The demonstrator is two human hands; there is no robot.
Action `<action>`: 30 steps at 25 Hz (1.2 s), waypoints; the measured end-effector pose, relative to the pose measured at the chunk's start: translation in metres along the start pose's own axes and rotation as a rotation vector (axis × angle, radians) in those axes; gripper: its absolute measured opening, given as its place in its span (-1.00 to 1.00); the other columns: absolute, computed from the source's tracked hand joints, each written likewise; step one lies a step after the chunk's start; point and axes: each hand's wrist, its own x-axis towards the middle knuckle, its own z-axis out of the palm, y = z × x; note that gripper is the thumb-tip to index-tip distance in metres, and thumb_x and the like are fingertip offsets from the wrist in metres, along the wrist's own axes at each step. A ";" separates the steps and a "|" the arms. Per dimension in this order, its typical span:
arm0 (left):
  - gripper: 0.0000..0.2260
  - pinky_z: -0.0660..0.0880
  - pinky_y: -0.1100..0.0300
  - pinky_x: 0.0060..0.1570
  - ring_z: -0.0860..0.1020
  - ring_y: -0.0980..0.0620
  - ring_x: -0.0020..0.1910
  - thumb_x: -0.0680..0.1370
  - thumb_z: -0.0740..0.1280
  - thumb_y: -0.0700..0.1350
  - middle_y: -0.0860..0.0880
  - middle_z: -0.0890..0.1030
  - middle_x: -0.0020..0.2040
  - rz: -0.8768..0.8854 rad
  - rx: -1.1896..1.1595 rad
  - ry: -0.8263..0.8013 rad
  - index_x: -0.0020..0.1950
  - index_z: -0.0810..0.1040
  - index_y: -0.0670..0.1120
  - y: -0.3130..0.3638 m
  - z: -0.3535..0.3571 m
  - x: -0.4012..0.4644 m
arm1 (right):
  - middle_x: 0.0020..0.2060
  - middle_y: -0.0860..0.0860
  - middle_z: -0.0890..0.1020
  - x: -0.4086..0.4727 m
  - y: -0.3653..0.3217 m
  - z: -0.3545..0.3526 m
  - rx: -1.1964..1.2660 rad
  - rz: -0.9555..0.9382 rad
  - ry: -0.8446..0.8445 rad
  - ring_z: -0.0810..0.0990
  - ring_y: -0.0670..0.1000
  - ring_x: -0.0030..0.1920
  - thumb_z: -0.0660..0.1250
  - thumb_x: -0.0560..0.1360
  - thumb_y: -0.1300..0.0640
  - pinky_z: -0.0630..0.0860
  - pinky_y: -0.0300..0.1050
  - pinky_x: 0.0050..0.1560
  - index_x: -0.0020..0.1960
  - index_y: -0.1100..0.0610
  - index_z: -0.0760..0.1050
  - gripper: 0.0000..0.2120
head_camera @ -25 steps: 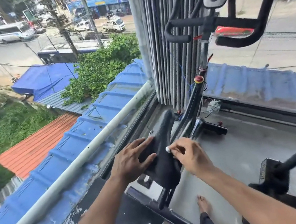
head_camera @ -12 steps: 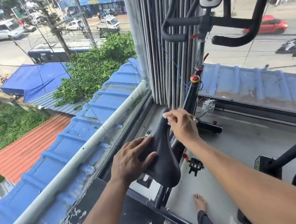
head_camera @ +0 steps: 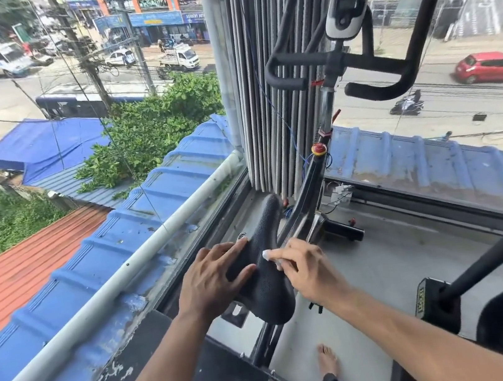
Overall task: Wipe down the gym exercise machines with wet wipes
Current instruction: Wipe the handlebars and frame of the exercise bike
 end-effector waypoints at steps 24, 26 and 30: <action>-0.38 0.26 -0.09 0.58 0.14 0.00 0.67 0.66 0.06 0.40 0.06 0.12 0.70 -0.081 -0.141 0.064 0.67 0.16 0.18 -0.022 0.020 -0.055 | -0.14 0.02 0.50 0.059 -0.012 0.000 -0.214 -0.133 -0.058 0.53 -0.01 -0.32 0.32 0.58 0.29 0.57 -0.18 -0.21 0.08 0.22 0.66 -0.84; -0.38 0.28 -0.10 0.57 0.14 -0.01 0.67 0.66 0.04 0.41 0.06 0.12 0.70 -0.088 -0.138 0.056 0.68 0.13 0.21 -0.019 0.019 -0.056 | -0.16 0.02 0.50 0.048 -0.013 -0.003 -0.197 -0.193 -0.108 0.54 -0.01 -0.33 0.34 0.59 0.28 0.54 -0.24 -0.25 0.12 0.21 0.65 -0.83; -0.40 0.19 -0.07 0.61 0.05 0.01 0.69 0.66 0.00 0.41 0.15 -0.03 0.71 -0.085 -0.112 0.028 0.67 -0.07 0.32 -0.018 0.019 -0.062 | -0.20 0.08 0.53 0.084 0.011 -0.014 -0.345 -0.252 -0.166 0.53 0.04 -0.28 0.32 0.60 0.29 0.62 -0.10 -0.22 0.04 0.26 0.66 -0.86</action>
